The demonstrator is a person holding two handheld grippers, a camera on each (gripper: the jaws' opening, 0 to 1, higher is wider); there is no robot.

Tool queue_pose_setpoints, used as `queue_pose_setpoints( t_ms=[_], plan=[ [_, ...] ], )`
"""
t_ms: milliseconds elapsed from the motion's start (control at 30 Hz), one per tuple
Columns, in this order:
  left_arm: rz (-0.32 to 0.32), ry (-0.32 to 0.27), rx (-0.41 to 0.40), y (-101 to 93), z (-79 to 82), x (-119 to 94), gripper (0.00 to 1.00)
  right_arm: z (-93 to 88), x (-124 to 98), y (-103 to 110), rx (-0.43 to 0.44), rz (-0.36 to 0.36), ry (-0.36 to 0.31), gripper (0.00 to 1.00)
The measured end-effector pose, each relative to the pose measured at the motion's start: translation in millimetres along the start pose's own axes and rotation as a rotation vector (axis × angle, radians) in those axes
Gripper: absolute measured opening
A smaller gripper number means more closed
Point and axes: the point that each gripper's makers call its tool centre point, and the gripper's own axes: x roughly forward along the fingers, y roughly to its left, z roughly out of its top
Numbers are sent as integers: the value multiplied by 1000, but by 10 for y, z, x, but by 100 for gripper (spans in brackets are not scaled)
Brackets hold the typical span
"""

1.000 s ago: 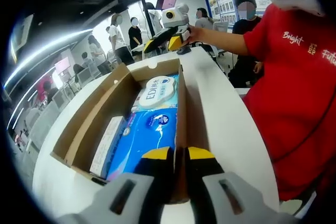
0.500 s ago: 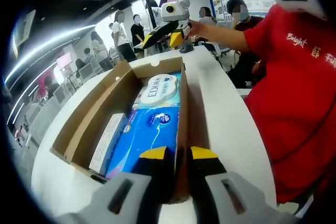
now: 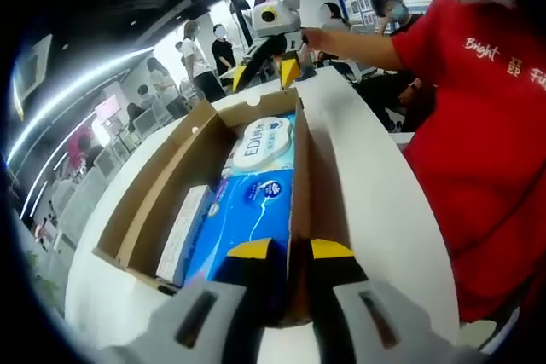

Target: Operate the shoe box by opening the lid, removing the specified soft item, and placing it in the target area until the item is outside and the box remains undamaged.

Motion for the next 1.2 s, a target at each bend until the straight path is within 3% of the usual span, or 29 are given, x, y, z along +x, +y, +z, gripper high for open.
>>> queue_pose_setpoints(
  t_ms=[300,467,633,833,1200],
  plan=[
    [-64,59,-3,-60,-19,-46,6,78,70,-30,-12,63,49,46],
    [-90,78,-18,-63,-27,-39,4,-30,178,-9,-9,102,138,45],
    [-106,95,-39,-83,-35,-38,3,-74,261,13,19,137,179,47],
    [-108,86,-41,-103,-28,-38,2,-118,322,52,17,169,224,53],
    [-89,65,-22,-110,-3,-30,2,-233,407,21,3,182,299,52]
  ],
)
